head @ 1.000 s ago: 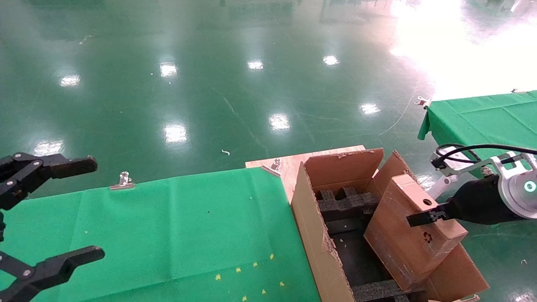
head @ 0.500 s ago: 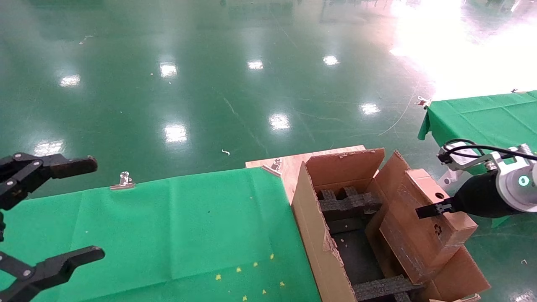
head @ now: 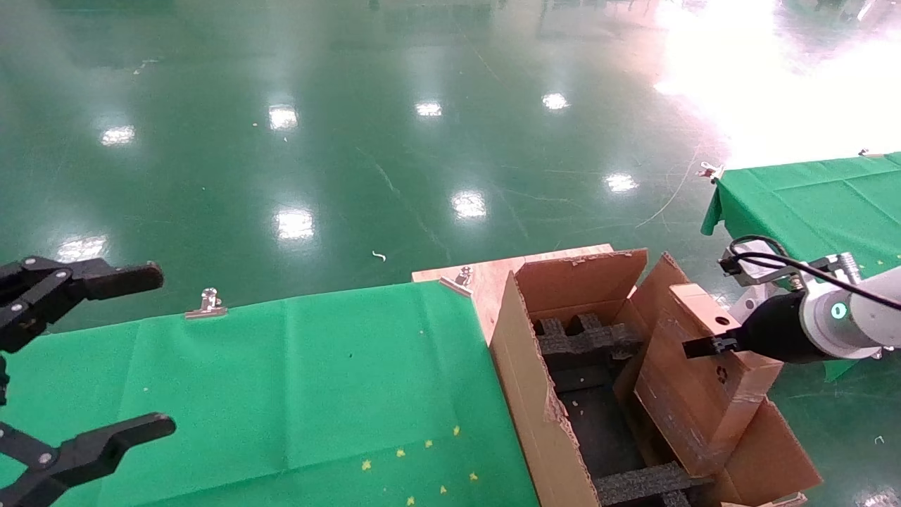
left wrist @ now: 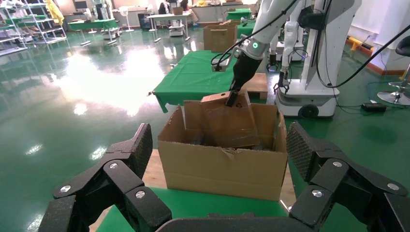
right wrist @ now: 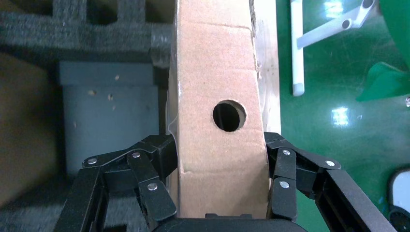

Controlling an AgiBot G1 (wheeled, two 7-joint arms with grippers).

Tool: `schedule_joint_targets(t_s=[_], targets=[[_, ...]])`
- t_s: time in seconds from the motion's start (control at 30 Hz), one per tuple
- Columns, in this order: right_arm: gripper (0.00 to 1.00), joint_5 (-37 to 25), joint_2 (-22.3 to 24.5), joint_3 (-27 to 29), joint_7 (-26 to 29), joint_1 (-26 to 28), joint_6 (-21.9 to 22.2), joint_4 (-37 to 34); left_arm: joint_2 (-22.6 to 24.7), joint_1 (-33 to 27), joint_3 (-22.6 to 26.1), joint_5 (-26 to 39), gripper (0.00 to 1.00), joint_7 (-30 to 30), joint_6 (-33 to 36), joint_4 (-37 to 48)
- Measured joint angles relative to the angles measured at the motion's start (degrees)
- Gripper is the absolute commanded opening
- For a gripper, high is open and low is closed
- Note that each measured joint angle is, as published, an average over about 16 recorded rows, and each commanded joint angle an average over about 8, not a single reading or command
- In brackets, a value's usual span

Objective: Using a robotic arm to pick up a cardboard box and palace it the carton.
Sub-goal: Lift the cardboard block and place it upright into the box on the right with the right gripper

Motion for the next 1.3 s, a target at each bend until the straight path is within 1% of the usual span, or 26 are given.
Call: schedule_joint_targets(t_s=[0.23, 0.47, 0.67, 0.97, 1.3], targets=[[0.00, -6.0, -0.4, 0.1, 5.6, -1.6, 4.4, 0.1, 0.0, 0.0, 0.0, 0.0, 1.00, 0.0, 0.0, 0.0], [0.00, -9.9, -1.0, 0.1, 9.9, -3.1, 6.6, 0.3, 0.0, 0.0, 0.0, 0.0, 1.00, 0.0, 0.0, 0.0], [0.00, -10.4, -1.3, -0.1, 11.6, -4.5, 7.5, 0.5, 0.0, 0.0, 0.0, 0.0, 1.00, 0.0, 0.0, 0.0], [0.00, -9.7, -1.2, -0.6, 12.4, -6.5, 8.9, 0.5, 0.0, 0.0, 0.0, 0.0, 1.00, 0.0, 0.0, 0.0], [0.00, -10.6, -1.8, -1.5, 14.4, -10.3, 11.5, 0.4, 0.0, 0.0, 0.0, 0.0, 1.00, 0.0, 0.0, 0.0]])
